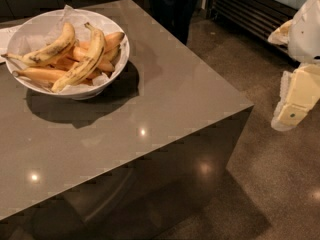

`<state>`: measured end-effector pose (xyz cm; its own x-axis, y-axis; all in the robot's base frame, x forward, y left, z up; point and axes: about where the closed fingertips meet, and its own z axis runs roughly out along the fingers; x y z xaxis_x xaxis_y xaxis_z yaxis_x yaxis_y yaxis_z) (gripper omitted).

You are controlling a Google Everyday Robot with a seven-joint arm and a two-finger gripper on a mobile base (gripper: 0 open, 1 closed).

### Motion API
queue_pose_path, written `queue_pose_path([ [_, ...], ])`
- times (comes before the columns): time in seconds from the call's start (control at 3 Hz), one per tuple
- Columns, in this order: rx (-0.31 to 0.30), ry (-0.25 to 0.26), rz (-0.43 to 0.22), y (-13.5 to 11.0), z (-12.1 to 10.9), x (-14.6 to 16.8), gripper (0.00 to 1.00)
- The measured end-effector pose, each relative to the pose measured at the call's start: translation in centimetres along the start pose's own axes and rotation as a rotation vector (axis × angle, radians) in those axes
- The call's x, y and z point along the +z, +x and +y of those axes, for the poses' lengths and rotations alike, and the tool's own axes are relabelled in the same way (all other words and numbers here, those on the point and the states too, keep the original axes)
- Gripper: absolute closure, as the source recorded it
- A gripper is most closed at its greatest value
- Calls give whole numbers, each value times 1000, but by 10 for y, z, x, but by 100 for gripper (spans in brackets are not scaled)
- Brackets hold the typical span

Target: Pick banana from white bowl

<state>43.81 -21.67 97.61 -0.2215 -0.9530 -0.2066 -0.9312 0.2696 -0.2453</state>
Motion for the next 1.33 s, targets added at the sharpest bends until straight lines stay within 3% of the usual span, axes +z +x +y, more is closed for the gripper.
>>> queue_pose_path([
  [0.33, -3, 6, -6, -2, -1, -1, 0],
  [1.33, -165, -31, -80, -77, -30, 7, 0],
])
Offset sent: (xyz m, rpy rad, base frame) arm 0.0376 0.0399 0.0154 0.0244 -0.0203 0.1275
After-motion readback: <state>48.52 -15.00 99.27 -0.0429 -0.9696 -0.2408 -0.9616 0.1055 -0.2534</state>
